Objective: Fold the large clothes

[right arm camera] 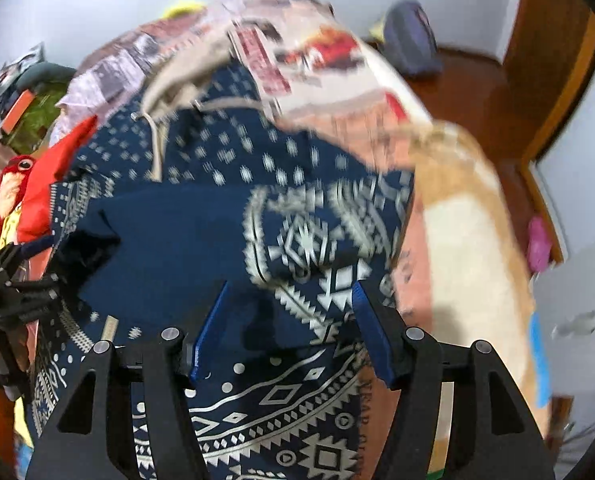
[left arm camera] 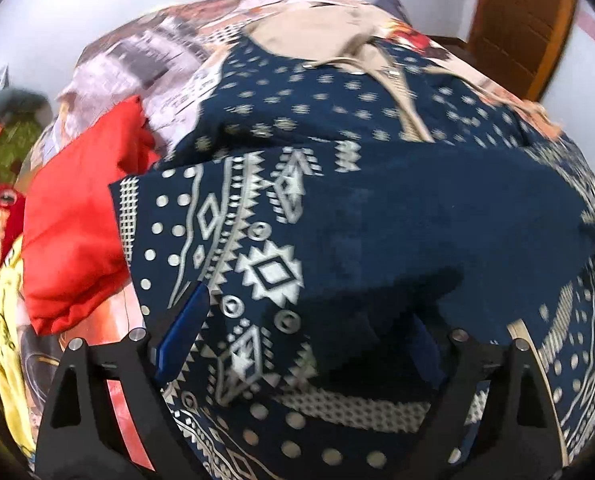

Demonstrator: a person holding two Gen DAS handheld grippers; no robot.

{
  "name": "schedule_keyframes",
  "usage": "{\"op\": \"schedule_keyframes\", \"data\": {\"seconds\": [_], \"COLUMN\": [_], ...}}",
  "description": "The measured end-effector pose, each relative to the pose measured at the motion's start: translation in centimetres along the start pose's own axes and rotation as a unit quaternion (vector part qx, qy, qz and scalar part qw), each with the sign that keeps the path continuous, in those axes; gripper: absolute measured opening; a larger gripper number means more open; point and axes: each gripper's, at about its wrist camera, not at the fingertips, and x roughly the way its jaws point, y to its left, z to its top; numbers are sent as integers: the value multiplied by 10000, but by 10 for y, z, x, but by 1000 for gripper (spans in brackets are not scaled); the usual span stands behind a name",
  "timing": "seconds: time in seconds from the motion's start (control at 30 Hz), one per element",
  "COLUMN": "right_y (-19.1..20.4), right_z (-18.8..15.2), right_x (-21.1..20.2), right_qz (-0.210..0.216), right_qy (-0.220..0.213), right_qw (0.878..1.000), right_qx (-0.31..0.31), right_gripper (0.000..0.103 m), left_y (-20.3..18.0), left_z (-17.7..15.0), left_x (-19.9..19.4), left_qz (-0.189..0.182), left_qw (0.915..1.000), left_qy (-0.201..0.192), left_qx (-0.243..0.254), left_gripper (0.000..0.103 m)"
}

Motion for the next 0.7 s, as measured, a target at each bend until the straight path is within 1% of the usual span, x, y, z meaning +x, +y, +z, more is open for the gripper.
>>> {"op": "schedule_keyframes", "data": {"seconds": [0.07, 0.1, 0.17, 0.2, 0.23, 0.27, 0.33, 0.4, 0.47, 0.5, 0.53, 0.6, 0.63, 0.67, 0.7], "right_y": [-4, -4, -3, -4, -5, -5, -8, -9, -8, -7, -7, -6, -6, -6, -6], "right_z": [-5, -8, -10, -11, -11, -11, -11, -11, -12, -13, -14, -15, -15, -15, -14], "right_x": [4, 6, 7, 8, 9, 10, 12, 11, 9, 9, 8, 8, 9, 8, 8], "right_qz": [107, 105, 69, 66, 66, 72, 87, 88, 68, 58, 47, 17, 2, -15, -23], "right_qy": [42, 26, -5, -4, -2, 2, 7, -15, -45, -48, -47, -34, -23, -9, -2], "right_qw": [9999, 9999, 10000, 10000, 10000, 10000, 9999, 9999, 9999, 9999, 9999, 10000, 10000, 10000, 10000], "right_qx": [81, 58, -19, -37, -31, 3, 71, 122, 120, 108, 96, 71, 65, 66, 71], "right_gripper": [58, 58, 58, 58, 58, 58, 58, 58, 58, 58, 58, 58, 58, 58, 58], "left_y": [22, 35, 51, 60, 66, 70, 78, 88, 100, 105, 108, 105, 101, 98, 97], "left_z": [0, -3, -9, -12, -15, -17, -20, -25, -29, -30, -30, -30, -31, -30, -30], "left_x": [2, 2, 3, 3, 2, 0, 1, 3, 8, 9, 10, 8, 7, 6, 5], "left_qz": [-351, -606, -972, -1133, -1208, -1266, -1415, -1592, -1896, -2014, -2094, -2106, -2090, -2073, -2036], "left_qw": [9983, 9953, 9892, 9857, 9838, 9823, 9772, 9681, 9543, 9488, 9456, 9466, 9479, 9495, 9515], "left_qy": [31, 28, 63, 66, 15, -31, -67, -65, -69, -90, -108, -135, -143, -135, -132], "left_qx": [-455, -752, -1094, -1242, -1324, -1381, -1581, -1933, -2309, -2431, -2488, -2436, -2402, -2352, -2302], "left_gripper": [90, 87, 68, 64, 56, 51, 49, 49, 49, 49, 49, 48, 42, 32, 29]}}
